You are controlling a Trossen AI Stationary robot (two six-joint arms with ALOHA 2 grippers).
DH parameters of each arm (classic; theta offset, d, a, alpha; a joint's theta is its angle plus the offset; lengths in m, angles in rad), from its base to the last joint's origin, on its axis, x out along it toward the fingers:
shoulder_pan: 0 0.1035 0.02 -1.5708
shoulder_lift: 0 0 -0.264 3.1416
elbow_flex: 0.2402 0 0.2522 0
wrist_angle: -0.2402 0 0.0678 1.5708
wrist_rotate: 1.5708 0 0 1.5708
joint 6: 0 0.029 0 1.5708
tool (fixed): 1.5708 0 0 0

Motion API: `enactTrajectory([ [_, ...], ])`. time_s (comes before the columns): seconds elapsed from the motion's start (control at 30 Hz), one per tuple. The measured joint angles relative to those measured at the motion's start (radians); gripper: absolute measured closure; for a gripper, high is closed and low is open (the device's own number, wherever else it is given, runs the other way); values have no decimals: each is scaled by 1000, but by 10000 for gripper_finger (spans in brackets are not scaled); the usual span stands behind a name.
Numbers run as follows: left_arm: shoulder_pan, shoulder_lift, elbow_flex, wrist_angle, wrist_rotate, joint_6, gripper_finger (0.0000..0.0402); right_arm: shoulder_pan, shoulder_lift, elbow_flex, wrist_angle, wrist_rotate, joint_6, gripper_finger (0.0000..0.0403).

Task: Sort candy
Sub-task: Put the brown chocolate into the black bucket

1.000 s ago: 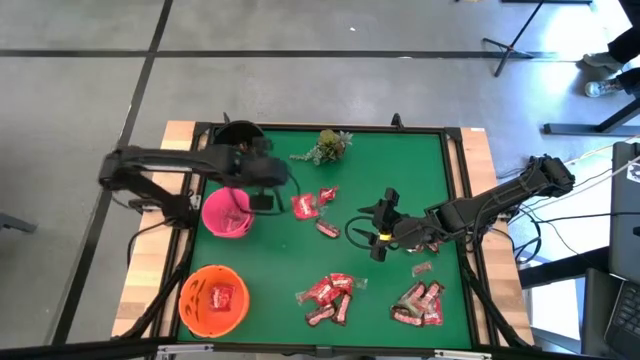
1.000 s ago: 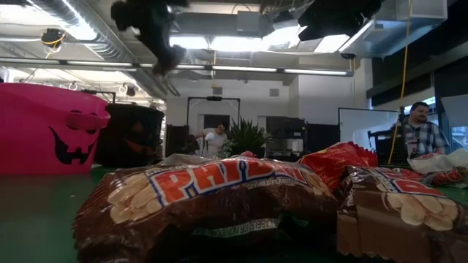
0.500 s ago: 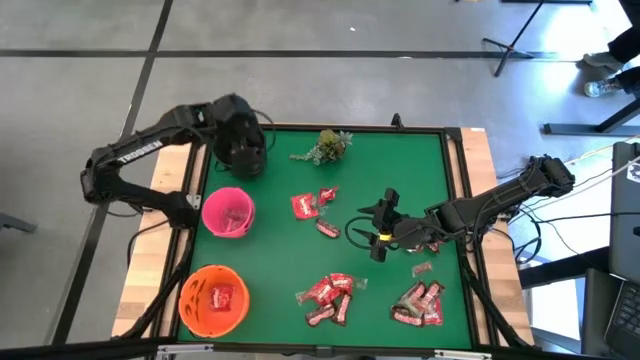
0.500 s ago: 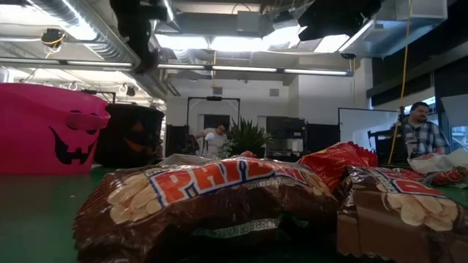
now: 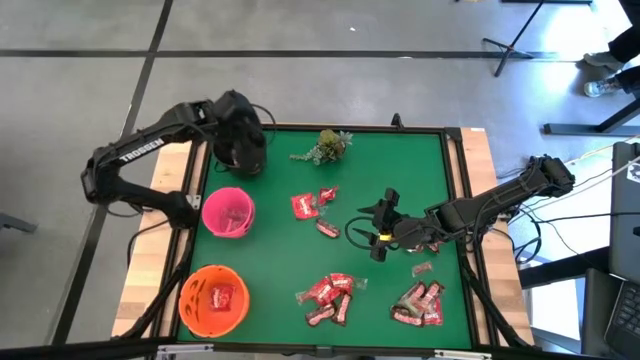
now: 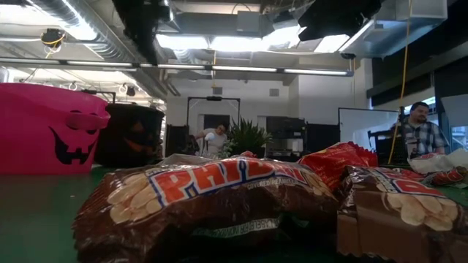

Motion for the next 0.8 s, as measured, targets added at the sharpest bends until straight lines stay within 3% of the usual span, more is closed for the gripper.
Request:
enactTrajectory([
  [0.27, -320, 0, 0, 148, 20, -12, 168, 0, 0, 0, 29, 62, 2, 159],
  [0.47, -556, 0, 0, 173, 14, -124, 168, 0, 4, 0, 33, 63, 3, 159],
  [0.8, -820, 0, -2, 176, -148, -266, 168, -52, 142, 0, 107, 67, 4, 159],
])
